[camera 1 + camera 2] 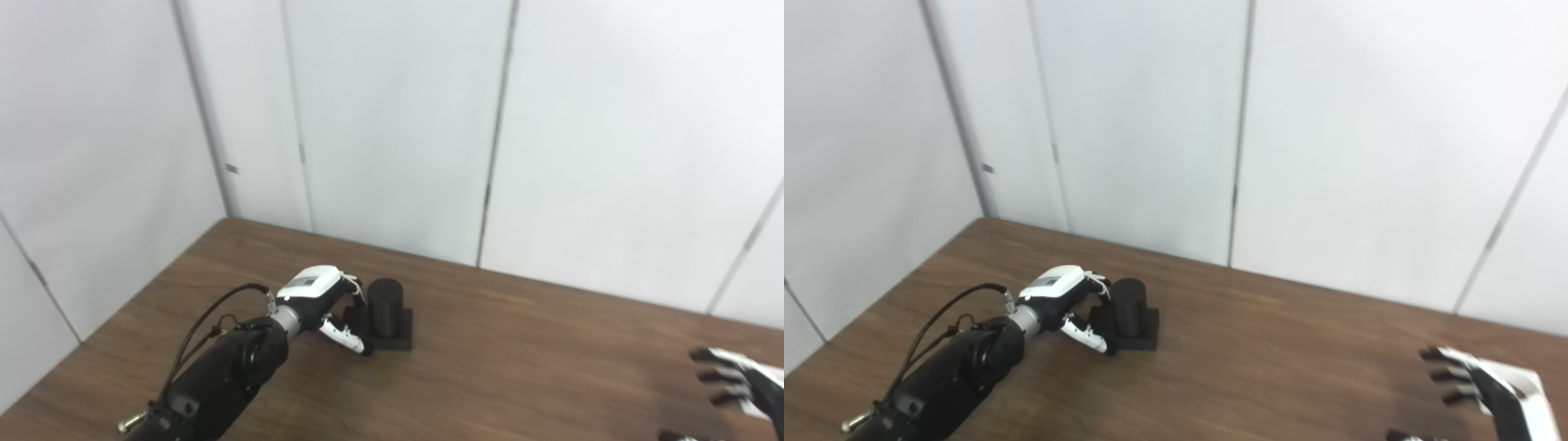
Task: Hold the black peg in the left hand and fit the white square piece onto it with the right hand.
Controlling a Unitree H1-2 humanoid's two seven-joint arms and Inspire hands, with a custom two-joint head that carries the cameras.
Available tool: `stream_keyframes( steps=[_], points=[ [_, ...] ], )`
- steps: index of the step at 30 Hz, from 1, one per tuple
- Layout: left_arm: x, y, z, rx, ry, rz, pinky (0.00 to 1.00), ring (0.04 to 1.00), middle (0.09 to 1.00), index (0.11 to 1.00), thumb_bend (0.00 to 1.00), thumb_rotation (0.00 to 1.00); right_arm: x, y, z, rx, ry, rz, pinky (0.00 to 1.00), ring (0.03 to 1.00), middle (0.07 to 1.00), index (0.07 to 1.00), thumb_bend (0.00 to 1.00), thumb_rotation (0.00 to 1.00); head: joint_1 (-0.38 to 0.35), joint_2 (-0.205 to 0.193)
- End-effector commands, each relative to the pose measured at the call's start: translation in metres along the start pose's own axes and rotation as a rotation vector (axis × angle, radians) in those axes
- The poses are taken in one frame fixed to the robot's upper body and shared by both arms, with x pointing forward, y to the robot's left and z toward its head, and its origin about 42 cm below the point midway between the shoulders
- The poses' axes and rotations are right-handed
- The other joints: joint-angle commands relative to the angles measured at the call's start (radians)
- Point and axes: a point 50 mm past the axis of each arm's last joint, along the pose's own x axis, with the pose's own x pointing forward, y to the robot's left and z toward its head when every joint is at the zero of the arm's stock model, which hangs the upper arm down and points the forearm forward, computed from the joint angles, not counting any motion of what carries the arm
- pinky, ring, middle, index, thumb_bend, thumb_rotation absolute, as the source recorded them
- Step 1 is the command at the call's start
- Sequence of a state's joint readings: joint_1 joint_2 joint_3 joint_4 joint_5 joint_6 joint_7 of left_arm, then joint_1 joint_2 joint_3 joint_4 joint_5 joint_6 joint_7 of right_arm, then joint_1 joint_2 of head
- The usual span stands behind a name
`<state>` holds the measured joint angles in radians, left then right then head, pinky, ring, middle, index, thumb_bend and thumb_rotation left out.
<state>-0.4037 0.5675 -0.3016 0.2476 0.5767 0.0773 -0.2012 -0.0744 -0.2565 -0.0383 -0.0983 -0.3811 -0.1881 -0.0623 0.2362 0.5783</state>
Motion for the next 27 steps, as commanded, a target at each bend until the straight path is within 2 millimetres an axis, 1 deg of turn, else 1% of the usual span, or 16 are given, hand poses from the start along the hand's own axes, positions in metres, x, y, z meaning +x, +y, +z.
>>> stream_keyframes(
  steps=[1, 2, 3, 4, 8, 9, 13, 15, 17, 21, 24, 27],
  points=[
    [0.0, 0.003, 0.011, 0.023, -0.056, -0.024, 0.96, 0.96, 0.901, 0.493, 0.52, 0.05, 0.015, -0.008, 0.014, -0.013, -0.062, -0.02, 0.5, 0.648, 0.756, 0.685, 0.58, 0.0, -0.02, 0.01],
    [0.0, 0.001, 0.016, 0.025, -0.078, -0.041, 0.96, 0.962, 0.906, 0.494, 0.52, 0.05, 0.016, -0.007, 0.014, -0.012, -0.058, -0.017, 0.5, 0.647, 0.751, 0.693, 0.59, 0.0, -0.045, 0.017],
    [0.0, -0.001, 0.02, 0.028, -0.101, -0.056, 0.97, 0.966, 0.909, 0.494, 0.52, 0.06, 0.017, -0.007, 0.014, -0.011, -0.054, -0.016, 0.5, 0.647, 0.746, 0.698, 0.6, 0.0, -0.045, 0.017],
    [0.0, -0.003, 0.024, 0.034, -0.122, -0.068, 0.97, 0.971, 0.913, 0.495, 0.52, 0.06, 0.017, -0.006, 0.014, -0.012, -0.05, -0.013, 0.51, 0.647, 0.744, 0.701, 0.6, 0.0, -0.069, 0.022],
    [0.003, -0.016, 0.041, 0.038, -0.188, -0.102, 0.96, 0.973, 0.914, 0.495, 0.52, 0.05, 0.018, -0.001, 0.014, 0.009, -0.029, -0.013, 0.52, 0.659, 0.749, 0.709, 0.6, 0.0, -0.117, 0.03],
    [0.004, -0.019, 0.043, 0.037, -0.201, -0.106, 0.96, 0.972, 0.915, 0.494, 0.52, 0.05, 0.018, 0.001, 0.014, 0.016, -0.022, -0.014, 0.53, 0.662, 0.752, 0.711, 0.6, 0.0, -0.126, 0.031],
    [0.007, -0.031, 0.055, 0.052, -0.266, -0.115, 0.94, 0.967, 0.912, 0.494, 0.52, 0.05, 0.019, 0.007, 0.015, 0.024, -0.019, -0.021, 0.53, 0.663, 0.754, 0.718, 0.6, 0.0, -0.201, 0.03],
    [0.006, -0.034, 0.059, 0.056, -0.281, -0.117, 0.94, 0.964, 0.911, 0.494, 0.52, 0.06, 0.019, 0.01, 0.015, 0.027, -0.019, -0.024, 0.52, 0.658, 0.752, 0.716, 0.6, 0.0, -0.229, 0.031],
    [0.006, -0.037, 0.064, 0.055, -0.293, -0.12, 0.94, 0.96, 0.908, 0.494, 0.52, 0.06, 0.019, 0.013, 0.017, 0.023, -0.02, -0.027, 0.52, 0.655, 0.752, 0.715, 0.6, 0.0, -0.272, 0.036],
    [0.006, -0.044, 0.076, 0.059, -0.34, -0.13, 0.93, 0.947, 0.901, 0.493, 0.52, 0.06, 0.02, 0.018, 0.019, 0.011, -0.018, -0.03, 0.53, 0.663, 0.755, 0.718, 0.59, 0.0, -0.307, 0.041],
    [0.006, -0.048, 0.081, 0.065, -0.373, -0.135, 0.92, 0.942, 0.896, 0.493, 0.52, 0.06, 0.021, 0.021, 0.022, 0.011, -0.023, -0.032, 0.53, 0.666, 0.758, 0.715, 0.59, 0.0, -0.332, 0.05],
    [0.007, -0.052, 0.087, 0.08, -0.398, -0.155, 0.94, 0.949, 0.9, 0.493, 0.52, 0.06, 0.021, 0.021, 0.024, 0.01, -0.025, -0.032, 0.53, 0.671, 0.761, 0.715, 0.58, 0.0, -0.352, 0.058]
  ],
)
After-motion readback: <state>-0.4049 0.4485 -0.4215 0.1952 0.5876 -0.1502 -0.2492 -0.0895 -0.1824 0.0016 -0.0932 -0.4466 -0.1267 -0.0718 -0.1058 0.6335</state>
